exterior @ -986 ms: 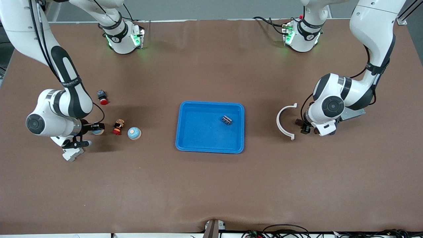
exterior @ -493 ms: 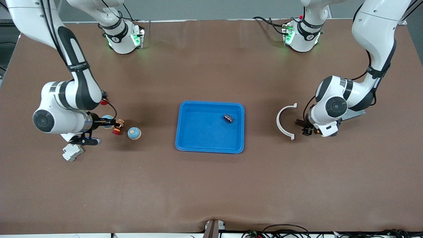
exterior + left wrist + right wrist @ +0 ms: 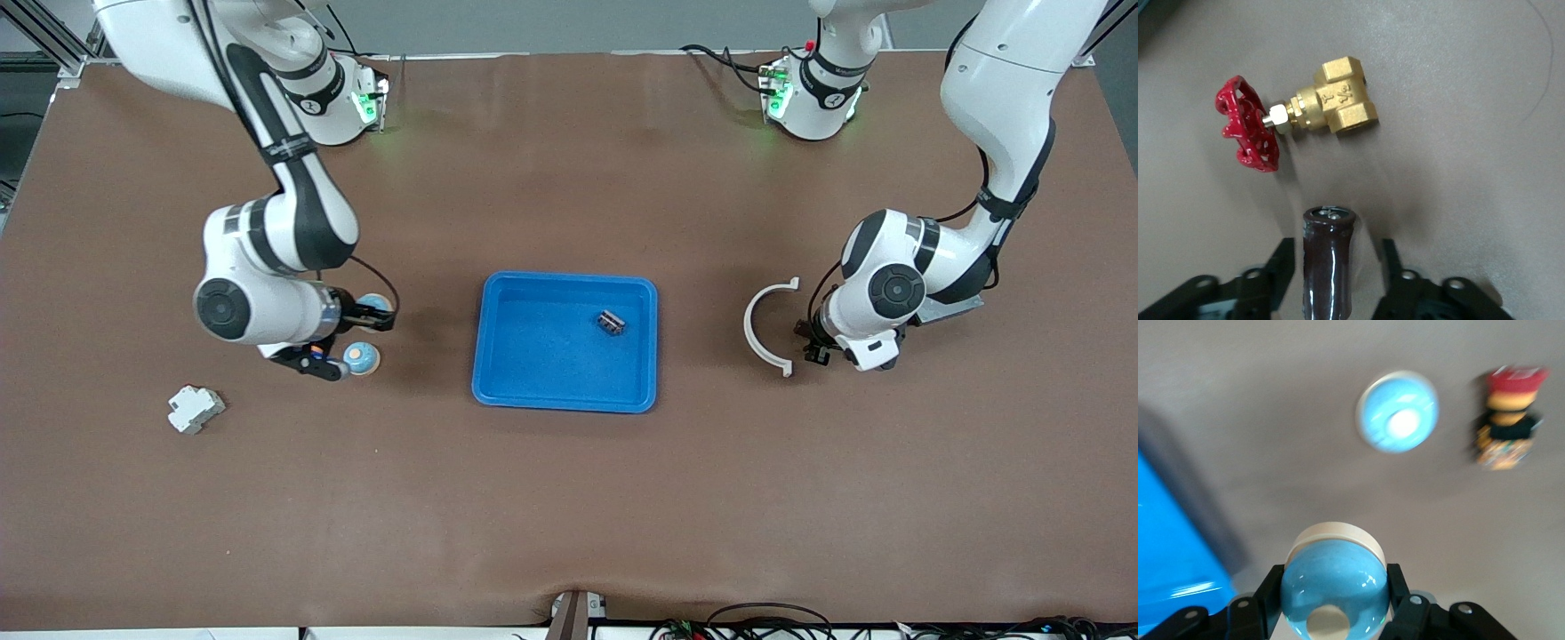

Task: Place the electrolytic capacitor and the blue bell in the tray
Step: 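Carry the capacitor and blue button over the tray with both grippers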

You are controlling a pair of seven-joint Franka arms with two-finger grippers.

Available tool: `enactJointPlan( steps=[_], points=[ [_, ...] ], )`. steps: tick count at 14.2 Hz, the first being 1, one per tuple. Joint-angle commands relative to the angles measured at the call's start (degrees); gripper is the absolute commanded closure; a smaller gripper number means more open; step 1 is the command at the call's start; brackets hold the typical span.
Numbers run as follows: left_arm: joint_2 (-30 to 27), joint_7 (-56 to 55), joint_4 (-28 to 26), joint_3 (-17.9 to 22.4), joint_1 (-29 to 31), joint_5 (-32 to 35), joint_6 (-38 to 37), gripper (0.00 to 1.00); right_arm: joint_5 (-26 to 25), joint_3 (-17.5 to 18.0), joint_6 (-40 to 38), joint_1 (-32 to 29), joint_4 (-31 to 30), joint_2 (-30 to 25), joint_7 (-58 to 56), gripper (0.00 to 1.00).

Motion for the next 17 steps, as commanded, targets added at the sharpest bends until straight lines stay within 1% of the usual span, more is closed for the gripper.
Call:
enactJointPlan(
  steps=[1, 2, 5, 7, 8, 10, 12, 14, 16, 17],
  points=[
    [-0.5, -0.2, -0.4, -0.4, 0.3, 1.3, 0.9, 0.96, 3.7, -0.7, 0.0, 4.0, 2.0, -0.1, 5.9, 0.70],
    [-0.6, 0.2, 0.3, -0.5, 0.2, 1.3, 0.5, 1.00, 4.9, -0.7, 1.0, 5.1, 2.4, 0.2, 7.3, 0.70],
    [-1.6, 0.1, 1.2, -1.8, 0.4, 1.3, 0.2, 1.00, 5.5, -0.7, 6.0, 9.4, 2.5, 1.9, 12.2, 0.70],
    [-3.4, -0.6, 1.5, -2.6, 0.4, 1.3, 0.2, 1.00, 5.4, -0.7, 9.4, 12.4, 3.0, 3.5, 15.9, 0.70],
    [-4.3, -0.6, 1.9, -2.9, 0.3, 1.3, -1.2, 1.00, 5.4, -0.7, 10.6, 13.5, 3.6, 4.5, 17.5, 0.70],
    [-4.3, -0.1, 5.9, -5.3, 0.4, 1.3, -7.1, 1.00, 5.4, -0.7, 12.2, 16.0, 5.4, 7.0, 20.8, 0.70],
    [-3.3, -0.9, 10.9, -6.7, -0.2, 0.3, -12.8, 1.00, 5.3, -0.8, 13.0, 17.8, 7.3, 9.2, 22.6, 0.70],
    [-2.1, -2.1, 14.5, -8.1, -0.7, -2.0, -14.9, 1.00, 5.1, -0.8, 13.1, 18.8, 8.7, 11.3, 23.1, 0.70],
    [-1.5, -3.9, 17.0, -8.4, -3.3, -4.7, -15.4, 1.00, 5.0, -0.8, 14.9, 19.3, 8.9, 12.4, 23.1, 0.70],
    [-0.7, -5.3, 18.1, -8.3, -4.6, -4.9, -15.4, 1.00, 4.9, -0.8, 15.7, 19.3, 8.9, 12.9, 23.2, 0.70]
  ],
)
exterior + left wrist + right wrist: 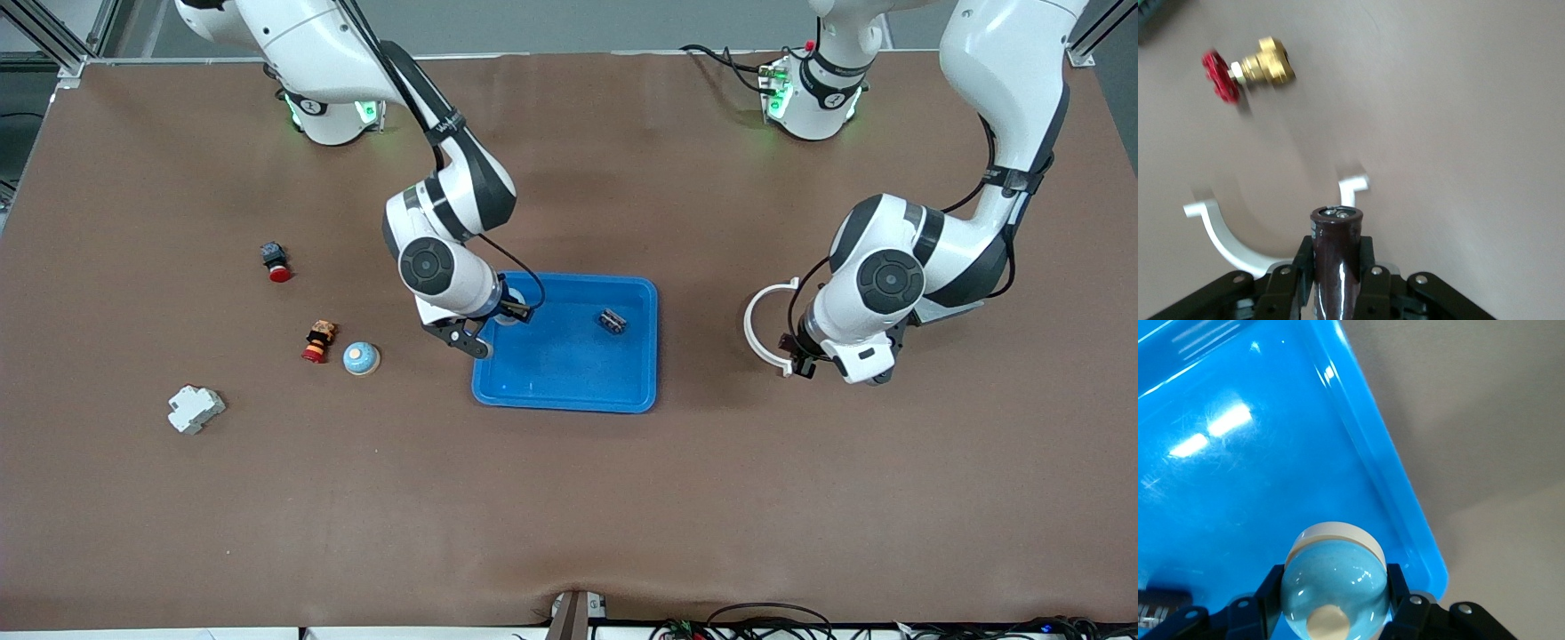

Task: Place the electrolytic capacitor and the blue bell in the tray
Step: 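Carry the capacitor and blue button over the tray with both grippers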

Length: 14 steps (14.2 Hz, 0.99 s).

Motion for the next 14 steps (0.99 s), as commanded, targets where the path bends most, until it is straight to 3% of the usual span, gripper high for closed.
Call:
enactJointPlan(
  steps=[1, 8, 14],
  points=[
    [2.9, -4.7, 4.8, -0.1, -4.0, -1.4, -1.6, 1.00, 0.6, -0.7, 1.0, 1.1, 1.8, 1.9, 0.9, 0.70],
    [10.8, -18.2, 15.8, 0.1, -15.8, -0.7, -1.6, 1.00, 0.4, -0.8, 3.1, 2.6, 1.9, 4.3, 0.9, 0.70],
    [18.6, -26.5, 24.2, 7.6, -28.2, -0.9, 0.1, 1.00, 0.3, -0.8, 4.6, 3.2, 1.9, 5.4, 0.8, 0.67]
  ],
)
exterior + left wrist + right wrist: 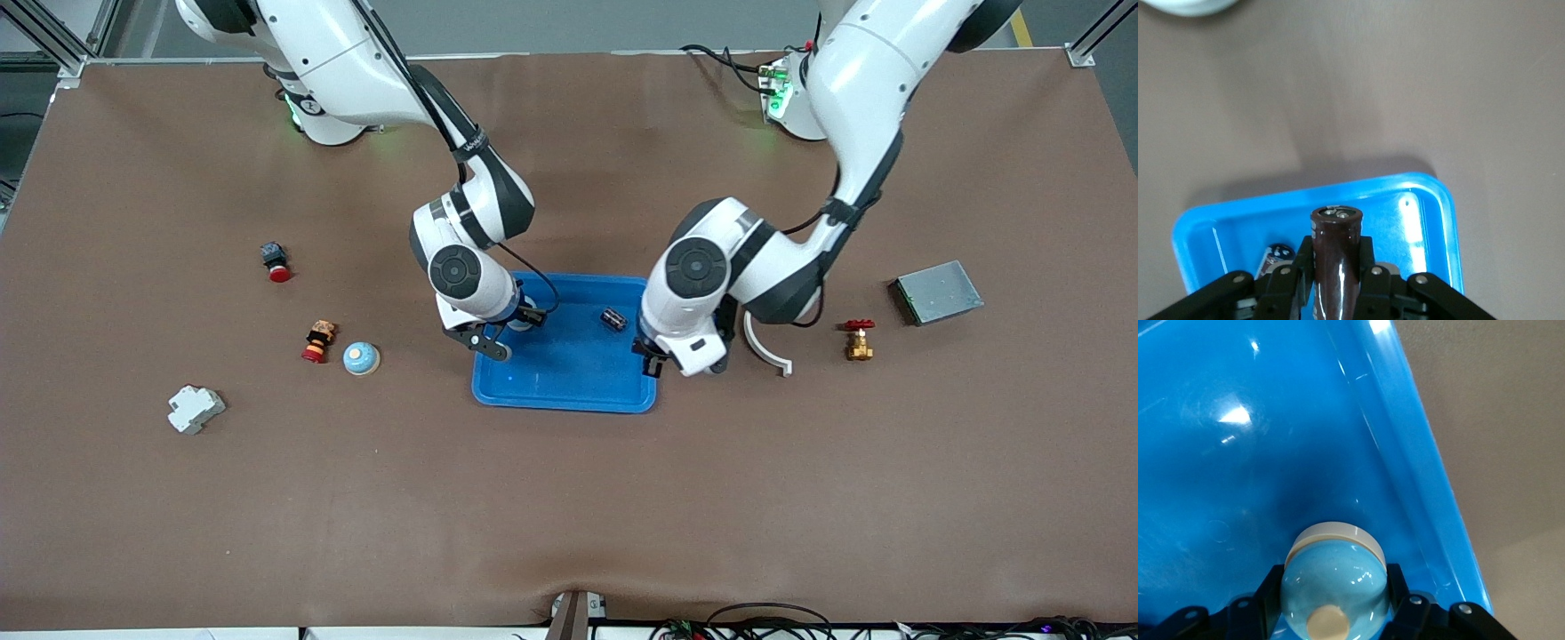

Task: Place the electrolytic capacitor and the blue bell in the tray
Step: 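Carry the capacitor and blue button over the tray with both grippers, then release the capacitor and blue button into the tray with both grippers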

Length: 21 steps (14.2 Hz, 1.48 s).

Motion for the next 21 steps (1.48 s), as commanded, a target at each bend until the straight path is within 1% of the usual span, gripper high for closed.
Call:
enactJointPlan(
  steps=[1, 2, 3, 4, 5, 7, 8, 9, 10, 12, 14, 16, 19, 21],
  points=[
    [4.3, -2.7, 4.1, 1.8, -2.5, 0.0, 1.4, 1.00, 0.3, -0.8, 0.0, 0.9, 1.5, 1.0, 0.8, 0.66],
    [5.3, -2.9, 4.0, 1.8, -2.8, 0.1, 2.9, 1.00, 0.3, -0.8, 0.0, 0.9, 1.5, 1.0, 0.8, 0.59],
    [5.9, -3.0, 4.0, 2.0, -3.4, 0.1, 4.0, 1.00, 0.3, -0.8, 0.0, 0.9, 1.5, 1.0, 0.8, 0.42],
    [6.5, -3.0, 4.0, 2.2, -3.7, 0.1, 4.9, 1.00, 0.1, -0.8, 0.0, 0.9, 1.5, 1.0, 0.7, 0.07],
    [6.9, -3.0, 4.0, 2.4, -4.1, 0.1, 5.5, 1.00, 0.0, -0.9, -0.1, 0.9, 1.5, 0.9, 0.8, 0.00],
    [8.0, -2.6, 4.0, 2.6, -4.1, 0.1, 7.0, 1.00, -0.1, -0.9, -0.3, 0.9, 1.6, 0.6, 0.7, 0.00],
    [8.1, -2.4, 4.0, 2.6, -4.1, 0.1, 7.1, 0.75, -0.1, -1.0, -0.7, 0.9, 1.7, 0.5, 0.6, 0.00],
    [8.1, -1.7, 4.0, 2.6, -4.0, 0.5, 7.1, 0.44, -0.1, -1.0, -1.1, 0.6, 2.4, 0.3, 0.5, 0.00],
    [8.0, -1.1, 4.0, 2.6, -4.1, 1.8, 7.1, 0.00, -0.1, -1.0, -1.5, 0.3, 2.4, -0.2, 0.4, 0.00],
    [7.0, -1.0, 4.0, 2.6, -3.6, 3.3, 7.1, 0.00, -0.2, -2.2, -7.4, -0.6, 3.5, -3.0, -0.3, 0.00],
    [4.6, 0.0, 3.7, 2.6, -2.7, 3.6, 6.4, 0.00, -1.1, -3.6, -14.1, -1.6, 5.0, -5.1, -2.7, 0.00],
    [1.7, 3.9, 3.4, 2.4, -1.7, 3.6, 3.8, 0.00, -4.7, -4.9, -18.7, -2.3, 5.0, -7.5, -7.7, 0.00],
    [-3.2, 13.2, 3.4, 2.4, 0.2, 3.5, -2.7, 0.00, -12.0, -5.6, -21.9, -3.6, 4.5, -10.8, -14.5, 0.00],
    [-6.3, 20.4, 3.4, 2.2, 2.2, 3.4, -6.1, 0.00, -13.2, -5.6, -23.2, -6.2, 4.5, -12.5, -20.6, 0.00]
  ],
)
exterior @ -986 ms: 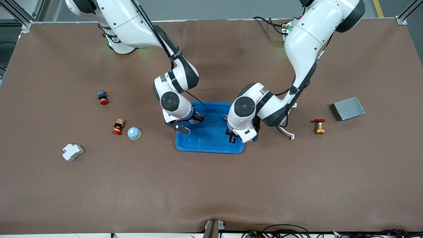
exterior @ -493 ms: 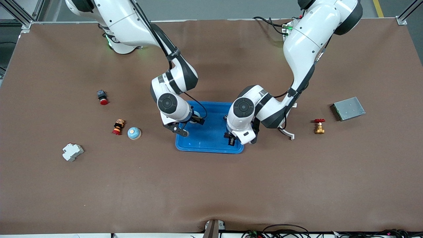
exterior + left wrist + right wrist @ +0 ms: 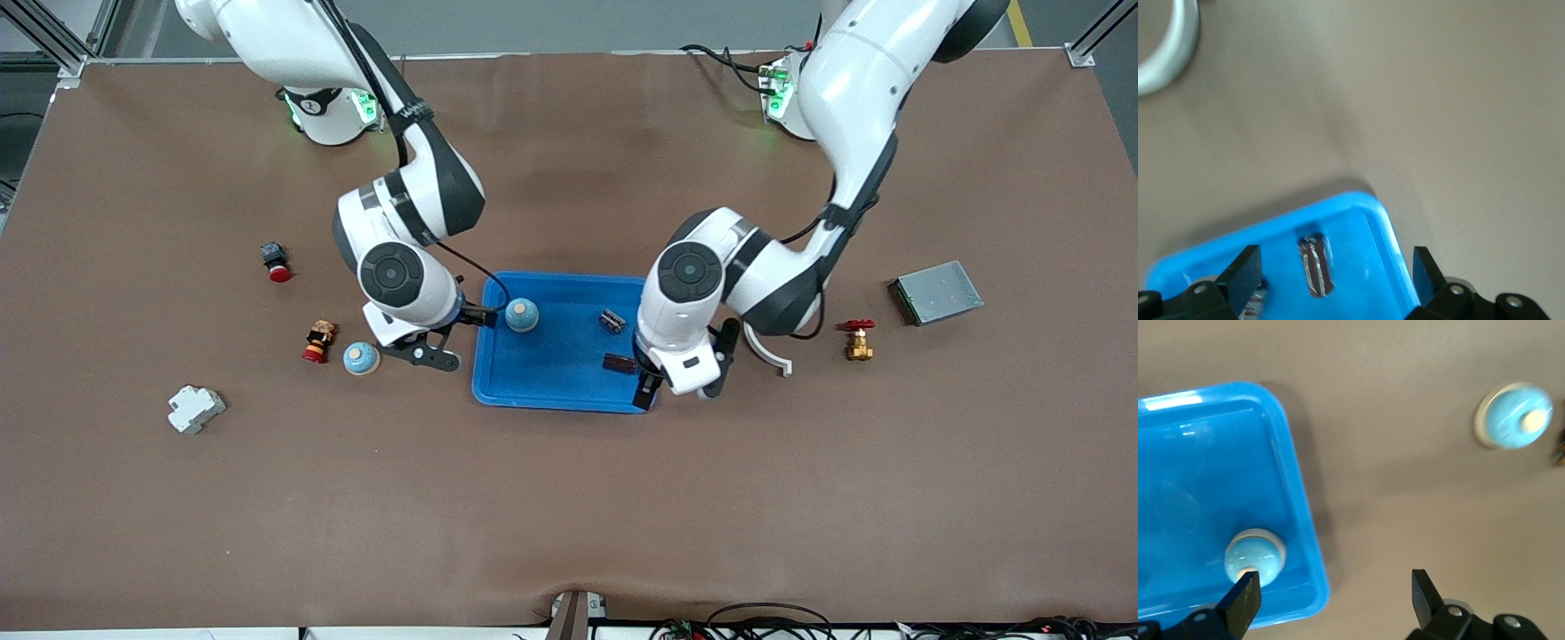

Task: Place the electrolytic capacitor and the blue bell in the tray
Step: 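Release the capacitor and blue button into the tray with both grippers, then retract the left arm while the right gripper grasps the other blue button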

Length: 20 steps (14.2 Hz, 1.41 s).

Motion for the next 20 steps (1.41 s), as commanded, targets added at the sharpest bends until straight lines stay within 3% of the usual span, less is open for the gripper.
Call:
enactJointPlan(
  steps=[1, 3, 7, 9, 12, 16, 20],
  points=[
    [-5.0, 8.6, -0.9, 0.1, 2.1, -0.3, -4.1, 0.00, -1.8, 0.4, -1.9, -4.4, -1.5, -3.4, -9.9, 0.00],
    [-7.4, 13.6, -1.0, -0.4, 5.1, -1.5, -6.3, 0.00, -1.8, 0.4, -2.5, -7.4, -2.3, -4.7, -18.3, 0.00],
    [-11.9, 37.8, -0.8, -0.6, 10.2, -3.8, -12.3, 0.00, -2.1, 0.4, 0.7, -11.7, -5.5, -5.2, -33.1, 0.00],
    [-14.3, 45.9, -0.7, -0.5, 13.3, -7.8, -12.5, 0.00, -5.2, 0.4, 5.0, -11.9, -8.6, -6.2, -36.4, 0.00],
    [-17.2, 59.9, -0.7, 0.0, 16.9, -8.4, -15.6, 0.00, -7.1, 0.4, 11.3, -11.9, -13.0, -7.1, -37.8, 0.00],
    [-21.9, 67.8, -0.7, 0.0, 21.9, -8.5, -23.3, 0.00, -7.1, 0.5, 15.5, -14.6, -15.3, -7.1, -50.7, 0.00],
    [-26.4, 74.1, -0.7, -0.4, 26.7, -14.0, -27.4, 0.00, -7.0, 0.5, 22.4, -17.6, -19.1, -6.4, -62.2, 0.00]
  ],
)
